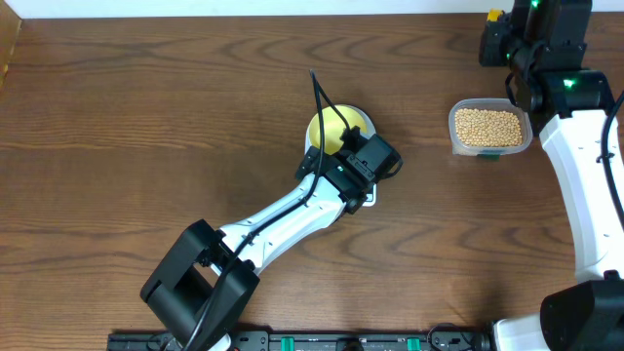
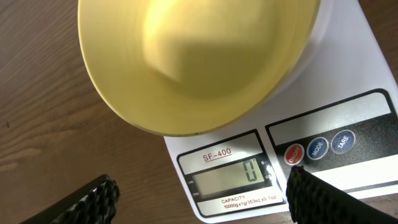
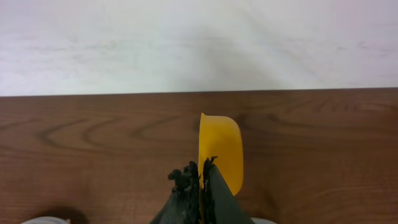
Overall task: Scoop item into bowl and weigh 50g on scale
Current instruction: 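Hold the left gripper at the yellow bowl's rim on the scale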
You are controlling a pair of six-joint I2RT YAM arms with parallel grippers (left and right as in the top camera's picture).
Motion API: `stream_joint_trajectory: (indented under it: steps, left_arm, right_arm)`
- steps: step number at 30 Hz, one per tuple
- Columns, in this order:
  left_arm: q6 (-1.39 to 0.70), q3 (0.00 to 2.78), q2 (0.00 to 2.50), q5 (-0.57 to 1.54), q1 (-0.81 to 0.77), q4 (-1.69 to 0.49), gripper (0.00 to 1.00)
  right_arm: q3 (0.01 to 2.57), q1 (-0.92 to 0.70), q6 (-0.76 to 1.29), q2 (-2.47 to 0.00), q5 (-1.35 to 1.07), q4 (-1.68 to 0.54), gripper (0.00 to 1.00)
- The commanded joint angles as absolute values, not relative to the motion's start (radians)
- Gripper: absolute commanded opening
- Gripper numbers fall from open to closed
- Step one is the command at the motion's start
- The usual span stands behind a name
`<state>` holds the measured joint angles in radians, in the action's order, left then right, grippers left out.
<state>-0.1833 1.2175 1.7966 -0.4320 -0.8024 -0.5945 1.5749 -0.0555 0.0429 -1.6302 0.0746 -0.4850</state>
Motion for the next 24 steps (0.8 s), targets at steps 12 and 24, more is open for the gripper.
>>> stream_joint_trajectory:
  steps: [12, 24]
  left_arm:
    - [-0.178, 1.208, 1.784, -0.438, -0.802, -0.597, 0.88]
    - [-0.178, 1.208, 1.784, -0.437, -0.802, -0.597, 0.88]
  right_arm:
    - [1.574, -0.053, 0.054, -1.635, 0.068, -0.461, 0.01]
    - [1.574, -0.053, 0.055, -1.635, 0.068, -0.457, 0.01]
